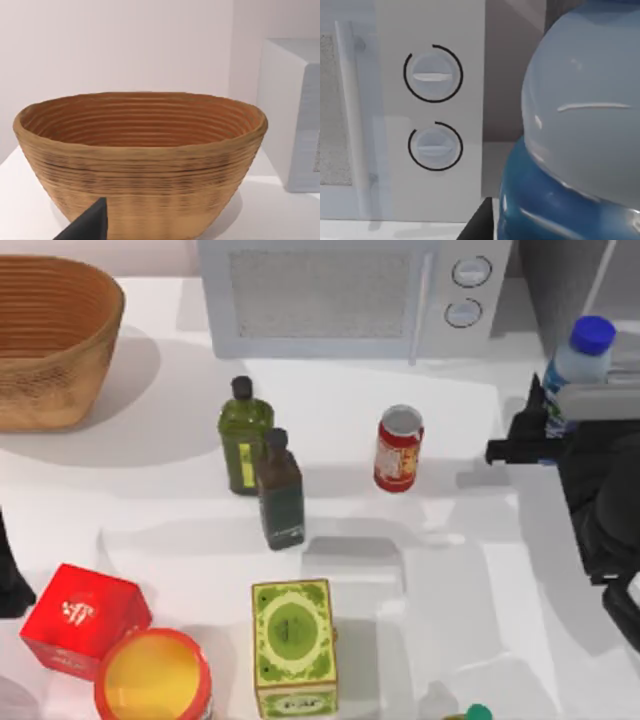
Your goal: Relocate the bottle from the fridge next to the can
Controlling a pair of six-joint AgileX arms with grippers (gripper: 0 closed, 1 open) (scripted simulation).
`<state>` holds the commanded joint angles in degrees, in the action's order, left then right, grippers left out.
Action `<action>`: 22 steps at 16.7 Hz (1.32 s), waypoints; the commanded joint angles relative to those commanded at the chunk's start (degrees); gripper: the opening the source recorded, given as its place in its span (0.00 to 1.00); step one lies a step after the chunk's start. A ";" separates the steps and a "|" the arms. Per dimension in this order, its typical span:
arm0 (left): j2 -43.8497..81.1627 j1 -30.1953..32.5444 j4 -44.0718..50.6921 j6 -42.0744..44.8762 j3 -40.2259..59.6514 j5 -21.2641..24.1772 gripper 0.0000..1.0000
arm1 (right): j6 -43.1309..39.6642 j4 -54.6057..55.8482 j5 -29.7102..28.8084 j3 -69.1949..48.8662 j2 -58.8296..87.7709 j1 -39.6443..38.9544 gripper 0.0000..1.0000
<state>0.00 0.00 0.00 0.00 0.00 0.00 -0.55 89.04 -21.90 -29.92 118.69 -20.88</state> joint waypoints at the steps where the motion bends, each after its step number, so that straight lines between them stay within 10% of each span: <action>1: 0.00 0.00 0.00 0.00 0.00 0.00 1.00 | 0.00 0.00 0.00 0.00 0.00 0.00 0.15; 12: 0.00 0.00 0.00 0.00 0.00 0.00 1.00 | 0.00 0.00 0.00 0.00 0.00 0.00 0.98; 22: 0.00 0.00 0.00 0.00 0.00 0.00 1.00 | 0.00 0.15 -0.09 0.14 -0.07 -0.03 1.00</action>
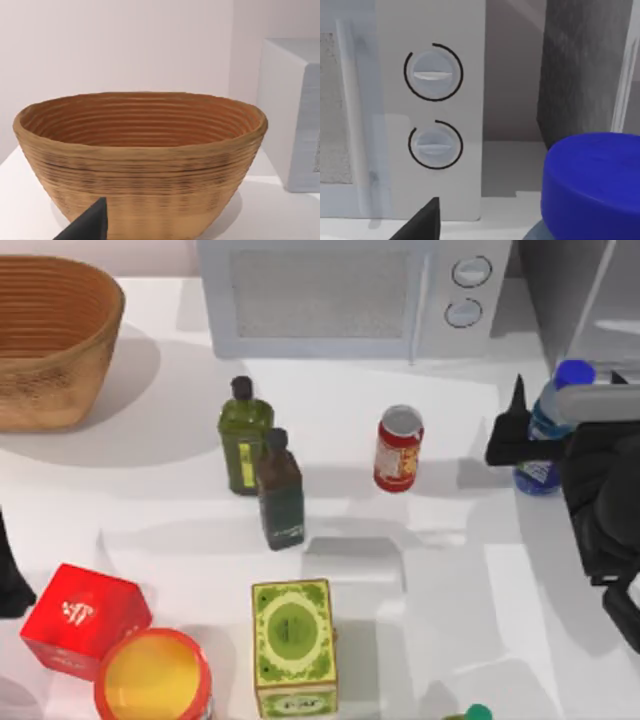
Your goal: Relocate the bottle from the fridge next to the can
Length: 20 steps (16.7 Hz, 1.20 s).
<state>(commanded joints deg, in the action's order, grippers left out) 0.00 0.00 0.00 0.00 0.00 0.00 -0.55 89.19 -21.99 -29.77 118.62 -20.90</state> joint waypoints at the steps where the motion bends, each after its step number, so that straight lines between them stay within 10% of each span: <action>1: 0.00 0.00 0.00 0.00 0.00 0.00 1.00 | -0.01 0.48 -0.29 0.69 -0.22 -0.25 1.00; 12: 0.00 0.00 0.00 0.00 0.00 0.00 1.00 | 0.00 3.75 -2.17 6.25 -2.28 -2.14 1.00; 20: 0.00 0.00 0.00 0.00 0.00 0.00 1.00 | 0.01 -14.45 3.22 10.87 -27.56 0.75 1.00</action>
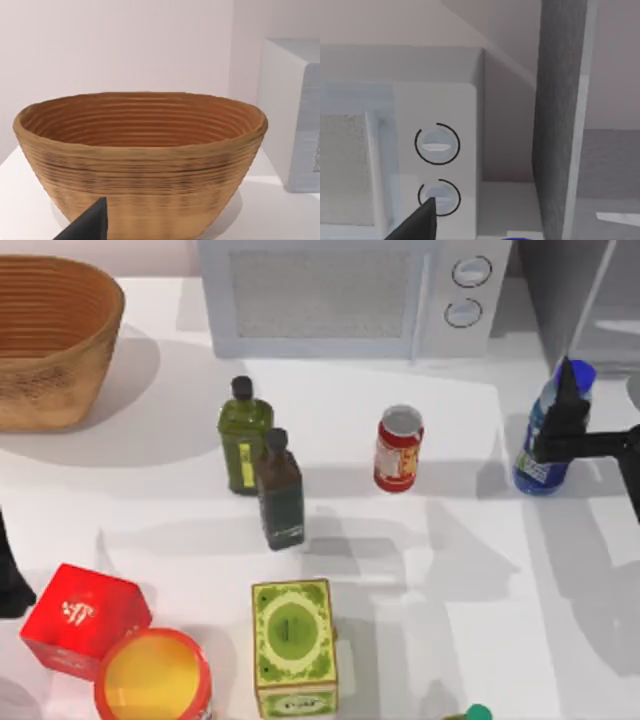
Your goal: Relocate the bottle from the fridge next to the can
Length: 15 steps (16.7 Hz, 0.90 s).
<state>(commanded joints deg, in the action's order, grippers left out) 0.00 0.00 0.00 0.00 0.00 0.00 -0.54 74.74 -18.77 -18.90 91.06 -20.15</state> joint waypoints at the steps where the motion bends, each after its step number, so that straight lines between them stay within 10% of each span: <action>1: 0.00 0.00 0.00 0.00 0.00 0.00 1.00 | 0.03 -3.93 1.06 1.02 -5.13 0.86 1.00; 15: 0.00 0.00 0.00 0.00 0.00 0.00 1.00 | 0.56 -65.09 16.23 16.70 -79.99 17.49 1.00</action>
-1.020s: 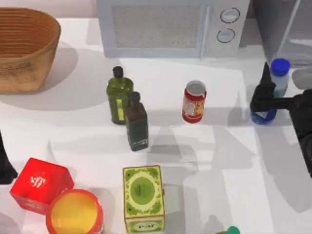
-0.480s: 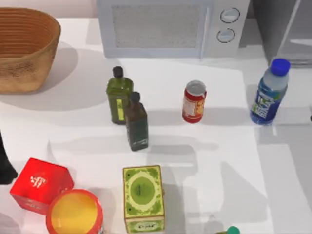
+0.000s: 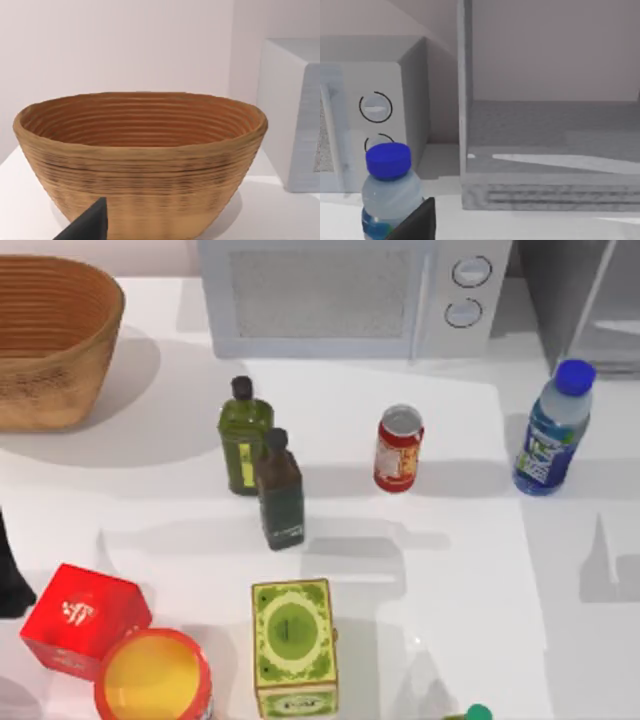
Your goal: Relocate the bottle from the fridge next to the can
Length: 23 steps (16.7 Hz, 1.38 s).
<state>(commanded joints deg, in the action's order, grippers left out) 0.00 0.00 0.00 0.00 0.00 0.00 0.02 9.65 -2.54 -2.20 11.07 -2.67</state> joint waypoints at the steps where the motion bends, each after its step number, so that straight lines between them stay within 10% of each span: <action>1: 0.00 0.00 0.00 0.00 0.00 0.00 1.00 | 0.00 -2.85 0.73 0.67 -3.35 0.79 1.00; 14: 0.00 0.00 0.00 0.00 0.00 0.00 1.00 | -0.13 -13.34 2.30 -0.51 -13.87 2.68 1.00; 23: 0.00 0.00 0.00 0.00 0.00 0.00 1.00 | -0.41 -52.05 2.44 -17.88 -35.04 2.75 1.00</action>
<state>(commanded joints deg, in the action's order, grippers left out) 0.00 0.00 0.00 0.00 0.00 0.00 -0.40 -42.40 -0.09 -20.08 -23.97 0.08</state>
